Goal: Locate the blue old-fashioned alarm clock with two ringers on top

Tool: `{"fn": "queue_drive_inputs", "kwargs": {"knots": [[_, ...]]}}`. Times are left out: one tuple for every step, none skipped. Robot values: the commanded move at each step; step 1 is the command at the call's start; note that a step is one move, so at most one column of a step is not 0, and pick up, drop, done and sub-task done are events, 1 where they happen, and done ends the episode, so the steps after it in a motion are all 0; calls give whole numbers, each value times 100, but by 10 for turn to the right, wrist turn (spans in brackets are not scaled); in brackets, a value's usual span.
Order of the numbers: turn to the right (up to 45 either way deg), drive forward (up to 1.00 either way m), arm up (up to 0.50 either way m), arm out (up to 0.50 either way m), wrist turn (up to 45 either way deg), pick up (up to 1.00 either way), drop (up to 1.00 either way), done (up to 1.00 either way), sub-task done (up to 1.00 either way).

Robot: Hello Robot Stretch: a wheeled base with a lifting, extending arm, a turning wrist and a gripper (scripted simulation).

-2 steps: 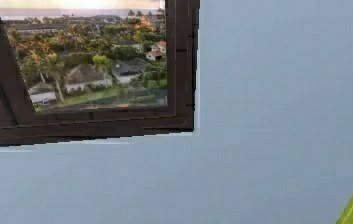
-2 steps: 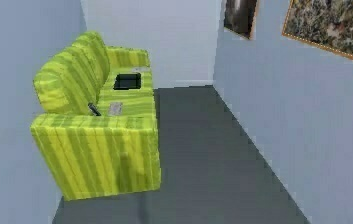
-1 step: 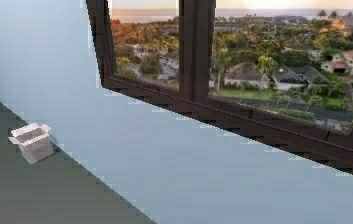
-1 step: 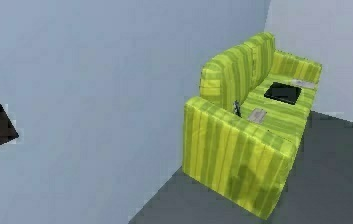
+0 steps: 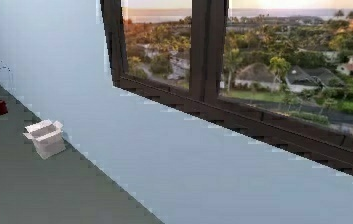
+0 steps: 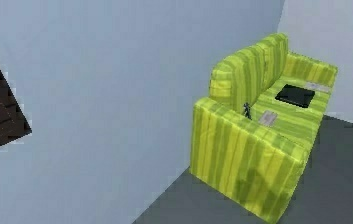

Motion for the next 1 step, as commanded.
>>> {"fn": "queue_drive_inputs", "kwargs": {"knots": [[0,25,0,0,0,0,0,0,0]]}}
